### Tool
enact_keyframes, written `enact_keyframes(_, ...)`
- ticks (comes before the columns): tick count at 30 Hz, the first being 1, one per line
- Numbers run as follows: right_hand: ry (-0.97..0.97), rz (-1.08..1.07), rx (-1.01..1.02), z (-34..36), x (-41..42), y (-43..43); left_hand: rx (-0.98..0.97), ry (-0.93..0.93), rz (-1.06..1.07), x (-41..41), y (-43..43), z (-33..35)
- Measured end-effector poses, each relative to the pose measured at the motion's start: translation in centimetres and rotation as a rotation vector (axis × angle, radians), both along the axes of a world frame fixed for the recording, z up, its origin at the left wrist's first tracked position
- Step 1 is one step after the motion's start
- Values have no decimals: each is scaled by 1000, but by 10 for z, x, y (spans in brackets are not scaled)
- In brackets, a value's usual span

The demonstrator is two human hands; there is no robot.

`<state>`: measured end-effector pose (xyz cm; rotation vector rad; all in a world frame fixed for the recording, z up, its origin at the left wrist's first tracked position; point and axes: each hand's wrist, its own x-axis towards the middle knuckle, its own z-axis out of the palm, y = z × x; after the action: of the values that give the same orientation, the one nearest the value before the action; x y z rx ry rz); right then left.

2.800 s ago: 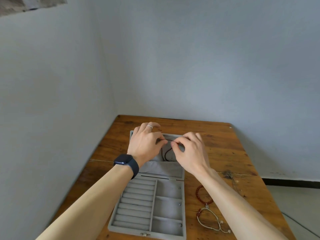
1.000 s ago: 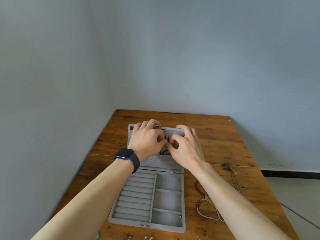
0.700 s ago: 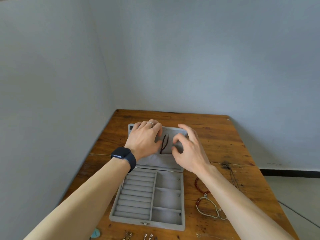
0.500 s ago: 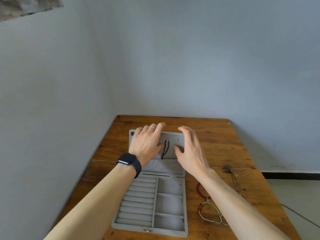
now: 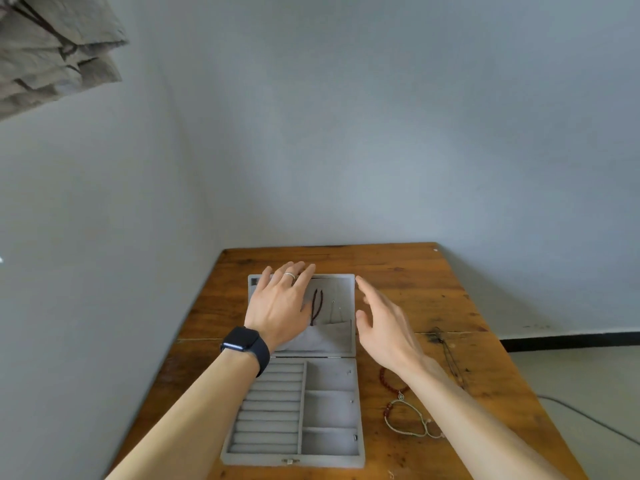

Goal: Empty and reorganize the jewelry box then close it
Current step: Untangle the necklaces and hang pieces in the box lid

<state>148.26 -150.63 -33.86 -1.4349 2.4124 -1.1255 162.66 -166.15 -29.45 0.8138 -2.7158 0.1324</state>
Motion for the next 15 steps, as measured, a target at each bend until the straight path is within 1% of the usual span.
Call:
enact_keyframes(3, 60, -15, -34, 5, 3, 36, 9, 58, -33, 6, 18, 5)
enact_keyframes(6, 63, -67, -82, 2, 7, 87, 24, 102, -54, 15, 48, 4)
enact_keyframes(12, -16, -313, -59, -21, 30, 202, 134, 151, -153, 34, 135, -25)
enact_keyframes(15, -84, -416, -33, -35, 48, 251, 202, 130, -199, 44, 184, -48)
